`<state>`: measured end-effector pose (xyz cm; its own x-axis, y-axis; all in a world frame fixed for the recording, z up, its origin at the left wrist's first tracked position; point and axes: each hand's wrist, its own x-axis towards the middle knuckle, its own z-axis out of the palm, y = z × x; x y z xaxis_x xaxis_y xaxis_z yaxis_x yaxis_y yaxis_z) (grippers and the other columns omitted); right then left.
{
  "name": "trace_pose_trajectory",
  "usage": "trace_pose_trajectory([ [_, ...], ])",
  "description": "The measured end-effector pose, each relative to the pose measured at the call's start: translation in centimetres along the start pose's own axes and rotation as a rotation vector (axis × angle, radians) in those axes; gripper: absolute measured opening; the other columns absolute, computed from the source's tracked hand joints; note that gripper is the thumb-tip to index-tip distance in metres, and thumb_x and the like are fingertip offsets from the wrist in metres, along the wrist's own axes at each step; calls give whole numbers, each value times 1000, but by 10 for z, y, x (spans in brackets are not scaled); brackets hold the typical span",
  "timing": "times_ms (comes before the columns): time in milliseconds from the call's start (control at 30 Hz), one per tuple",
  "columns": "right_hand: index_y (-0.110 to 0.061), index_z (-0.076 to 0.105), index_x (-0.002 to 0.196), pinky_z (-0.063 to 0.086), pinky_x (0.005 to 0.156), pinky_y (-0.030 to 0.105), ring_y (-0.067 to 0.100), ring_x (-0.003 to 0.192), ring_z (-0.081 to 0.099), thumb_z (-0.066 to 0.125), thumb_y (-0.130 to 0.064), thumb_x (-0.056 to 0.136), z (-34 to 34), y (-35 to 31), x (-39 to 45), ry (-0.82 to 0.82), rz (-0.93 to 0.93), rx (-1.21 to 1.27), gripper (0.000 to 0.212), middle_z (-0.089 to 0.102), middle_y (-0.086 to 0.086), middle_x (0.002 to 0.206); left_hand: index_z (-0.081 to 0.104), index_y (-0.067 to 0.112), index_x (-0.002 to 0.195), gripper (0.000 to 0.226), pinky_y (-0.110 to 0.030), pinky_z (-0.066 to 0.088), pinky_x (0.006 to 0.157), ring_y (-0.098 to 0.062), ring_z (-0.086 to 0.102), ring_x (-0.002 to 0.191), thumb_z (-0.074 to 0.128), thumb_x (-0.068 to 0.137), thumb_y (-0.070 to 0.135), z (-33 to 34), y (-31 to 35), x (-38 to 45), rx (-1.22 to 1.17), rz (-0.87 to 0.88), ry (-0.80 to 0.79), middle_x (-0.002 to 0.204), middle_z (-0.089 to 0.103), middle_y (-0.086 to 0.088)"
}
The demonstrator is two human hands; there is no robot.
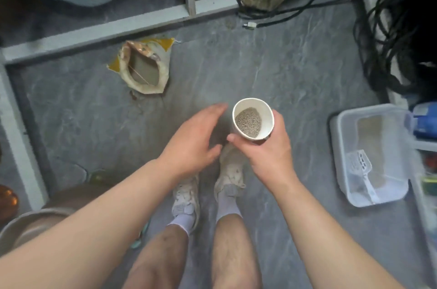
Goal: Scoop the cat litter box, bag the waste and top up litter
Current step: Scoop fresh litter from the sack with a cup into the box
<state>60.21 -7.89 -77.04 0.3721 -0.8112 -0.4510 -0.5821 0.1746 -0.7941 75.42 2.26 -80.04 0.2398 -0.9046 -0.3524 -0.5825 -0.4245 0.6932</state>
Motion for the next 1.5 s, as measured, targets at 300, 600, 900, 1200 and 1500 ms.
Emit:
trace_pose_trajectory([
  [300, -37, 59, 118, 51, 88, 20, -4, 99, 65, 96, -34, 60, -103, 79, -74, 249, 180, 60, 69, 70, -19, 105, 33, 13, 155, 91, -48, 34, 118, -25, 31, 151, 74, 75, 22, 93, 84, -17, 242, 237, -174, 164, 31, -8],
  [600, -39, 51, 110, 54, 93, 39, 13, 103, 67, 92, -42, 61, -207, 196, -148, 393, 315, 90, 64, 69, -11, 109, 38, 11, 153, 83, -48, 30, 119, -30, 31, 150, 70, 77, 23, 224, 187, -37, 468, 331, -261, 161, 35, -11],
  [900, -24, 45, 129, 48, 93, 33, 19, 112, 60, 89, -39, 68, -312, 252, -211, 453, 417, 134, 78, 65, -3, 121, 32, 16, 155, 81, -44, 22, 124, -26, 22, 154, 65, 83, 30, 303, 296, -63, 583, 358, -390, 165, 28, -6],
  [1200, -28, 53, 123, 47, 95, 32, 17, 110, 60, 88, -33, 68, -370, 300, -156, 477, 485, 117, 66, 64, -4, 119, 32, 15, 156, 75, -39, 19, 123, -26, 21, 153, 62, 87, 28, 336, 328, 27, 592, 335, -442, 164, 29, -6],
  [1500, -24, 54, 126, 40, 87, 23, 18, 111, 59, 88, -31, 69, -405, 353, -74, 467, 542, 78, 67, 63, -6, 117, 28, 18, 157, 75, -43, 26, 120, -25, 24, 151, 60, 90, 29, 388, 338, 133, 577, 228, -520, 165, 26, -4],
])
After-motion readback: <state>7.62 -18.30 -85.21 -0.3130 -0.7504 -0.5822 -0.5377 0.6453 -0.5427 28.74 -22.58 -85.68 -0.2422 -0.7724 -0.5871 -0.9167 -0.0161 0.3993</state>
